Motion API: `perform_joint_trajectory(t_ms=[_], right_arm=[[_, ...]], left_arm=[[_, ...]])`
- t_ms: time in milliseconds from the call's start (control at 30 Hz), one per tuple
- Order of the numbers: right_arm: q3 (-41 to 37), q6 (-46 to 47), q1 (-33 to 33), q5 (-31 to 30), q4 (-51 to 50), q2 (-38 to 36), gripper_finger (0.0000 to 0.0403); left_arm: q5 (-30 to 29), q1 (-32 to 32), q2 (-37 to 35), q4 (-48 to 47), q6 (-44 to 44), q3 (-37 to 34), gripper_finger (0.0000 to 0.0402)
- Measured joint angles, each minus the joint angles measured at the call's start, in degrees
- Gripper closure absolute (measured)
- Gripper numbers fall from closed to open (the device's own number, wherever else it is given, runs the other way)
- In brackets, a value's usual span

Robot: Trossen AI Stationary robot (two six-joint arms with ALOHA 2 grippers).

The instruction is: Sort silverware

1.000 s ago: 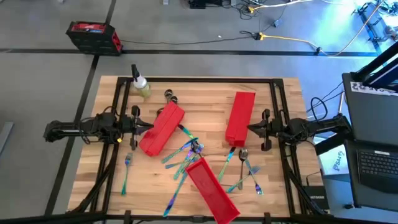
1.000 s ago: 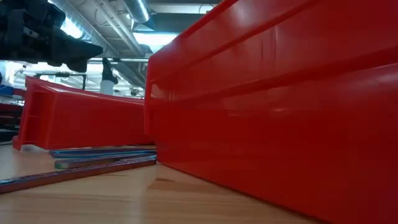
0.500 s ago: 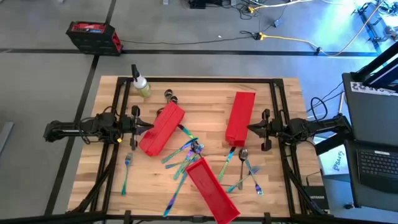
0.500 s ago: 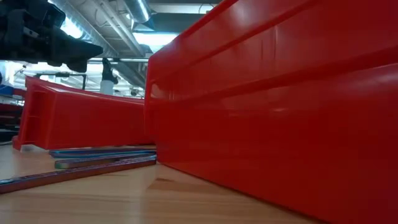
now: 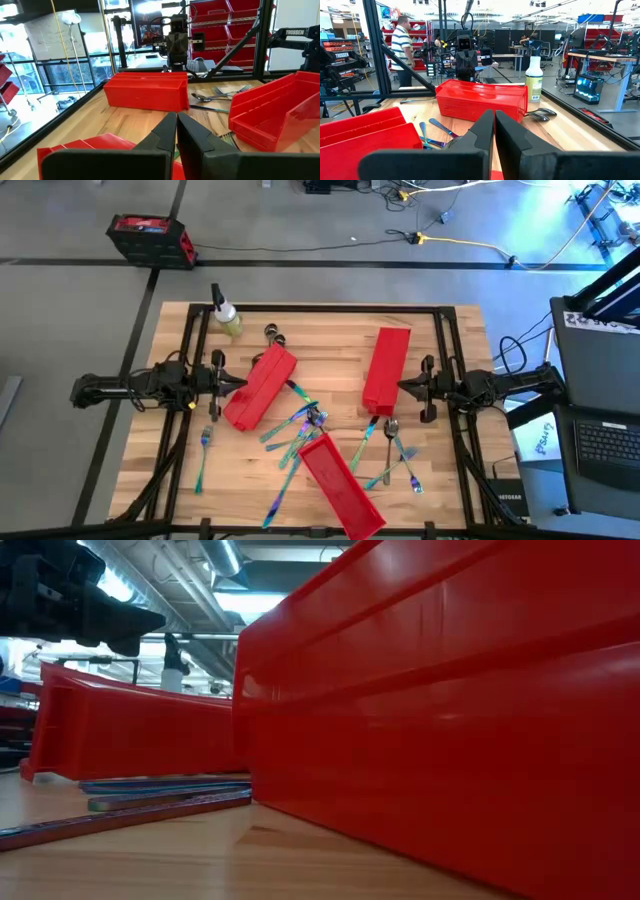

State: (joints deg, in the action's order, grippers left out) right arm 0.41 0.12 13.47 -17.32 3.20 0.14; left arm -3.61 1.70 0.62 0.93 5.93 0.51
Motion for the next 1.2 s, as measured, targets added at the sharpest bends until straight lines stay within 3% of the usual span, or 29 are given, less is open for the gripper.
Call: perform_joint_trajectory(t_ms=[500, 900, 1200], right_arm=[[-0.01, 0.11, 0.02, 0.00, 0.11, 0.00, 0.0402], [-0.01, 6.99, 0.00, 0.00, 0.13, -0.02, 0.0402], [0.00, 7.04, 0.01, -0.12, 0.04, -0.01, 0.0402]], left_arm=[[0.00, 0.01, 0.00, 0.00, 0.00, 0.00, 0.0402], [-0.05, 0.01, -0.02, 0.04, -0.02, -0.02, 0.0402], [-0.03, -0.01, 0.00, 1.37, -17.48, -0.04, 0.0402]])
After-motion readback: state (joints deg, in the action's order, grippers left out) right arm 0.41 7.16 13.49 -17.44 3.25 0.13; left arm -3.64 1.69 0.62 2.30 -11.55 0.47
